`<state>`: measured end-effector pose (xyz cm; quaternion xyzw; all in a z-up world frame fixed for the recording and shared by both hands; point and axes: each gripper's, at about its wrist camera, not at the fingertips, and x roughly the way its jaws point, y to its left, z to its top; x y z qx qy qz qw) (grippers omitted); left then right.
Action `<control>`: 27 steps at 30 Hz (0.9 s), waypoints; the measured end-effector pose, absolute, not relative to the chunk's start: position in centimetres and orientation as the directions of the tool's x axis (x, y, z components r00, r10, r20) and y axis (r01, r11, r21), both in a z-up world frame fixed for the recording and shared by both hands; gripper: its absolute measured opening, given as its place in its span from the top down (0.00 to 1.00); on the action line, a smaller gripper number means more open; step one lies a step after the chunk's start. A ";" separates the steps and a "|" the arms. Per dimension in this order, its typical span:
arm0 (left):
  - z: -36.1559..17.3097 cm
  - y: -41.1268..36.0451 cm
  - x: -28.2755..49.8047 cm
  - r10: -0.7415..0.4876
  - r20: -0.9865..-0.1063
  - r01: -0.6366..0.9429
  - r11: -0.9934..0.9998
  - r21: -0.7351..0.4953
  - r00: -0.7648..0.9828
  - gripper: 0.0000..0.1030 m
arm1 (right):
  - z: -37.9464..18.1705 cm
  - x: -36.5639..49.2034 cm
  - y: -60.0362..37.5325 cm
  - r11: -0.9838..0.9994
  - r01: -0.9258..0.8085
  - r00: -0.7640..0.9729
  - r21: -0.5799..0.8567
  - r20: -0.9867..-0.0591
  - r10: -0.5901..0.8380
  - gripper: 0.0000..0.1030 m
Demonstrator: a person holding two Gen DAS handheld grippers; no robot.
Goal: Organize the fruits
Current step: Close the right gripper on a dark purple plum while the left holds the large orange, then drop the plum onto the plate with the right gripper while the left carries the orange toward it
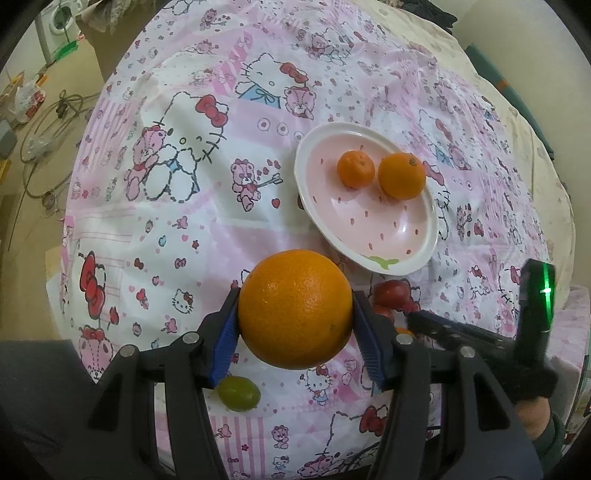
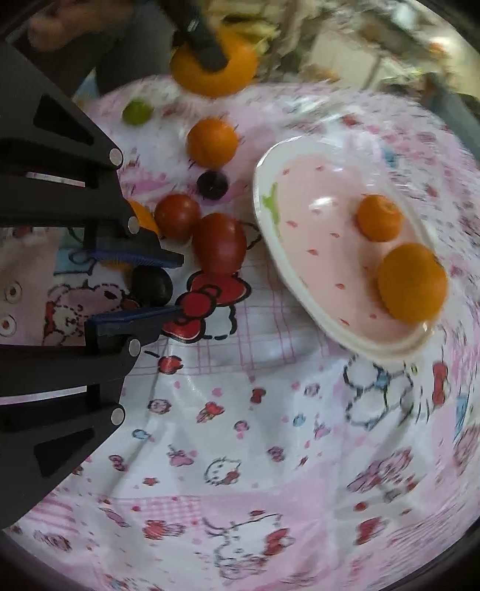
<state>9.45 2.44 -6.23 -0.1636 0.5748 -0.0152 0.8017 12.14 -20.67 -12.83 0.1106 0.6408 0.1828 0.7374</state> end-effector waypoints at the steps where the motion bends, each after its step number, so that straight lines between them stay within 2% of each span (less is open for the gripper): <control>1: -6.2 2.5 9.4 -0.210 -0.916 -0.164 0.947 -0.278 0.341 0.48 | -12.6 12.2 -21.1 0.904 -0.114 0.117 0.413 -0.898 0.425 0.79; 6: -6.1 2.2 9.6 -0.207 -0.916 -0.147 0.952 -0.270 0.342 0.48 | -11.2 11.9 -23.2 0.860 -0.062 0.161 0.507 -0.845 0.510 0.79; 12: -4.8 1.4 11.4 -0.186 -0.912 -0.105 0.965 -0.240 0.366 0.48 | -7.6 12.1 -24.1 0.826 -0.104 0.263 0.555 -0.785 0.561 0.79; 18: -4.4 -0.1 14.5 -0.156 -0.913 -0.055 0.980 -0.190 0.377 0.48 | -5.9 13.9 -24.7 0.822 -0.136 0.300 0.553 -0.768 0.566 0.79; 27: -6.7 -2.1 18.7 -0.148 -0.933 -0.015 0.987 -0.161 0.329 0.48 | -6.0 18.6 -24.0 0.828 -0.165 0.306 0.535 -0.771 0.559 0.78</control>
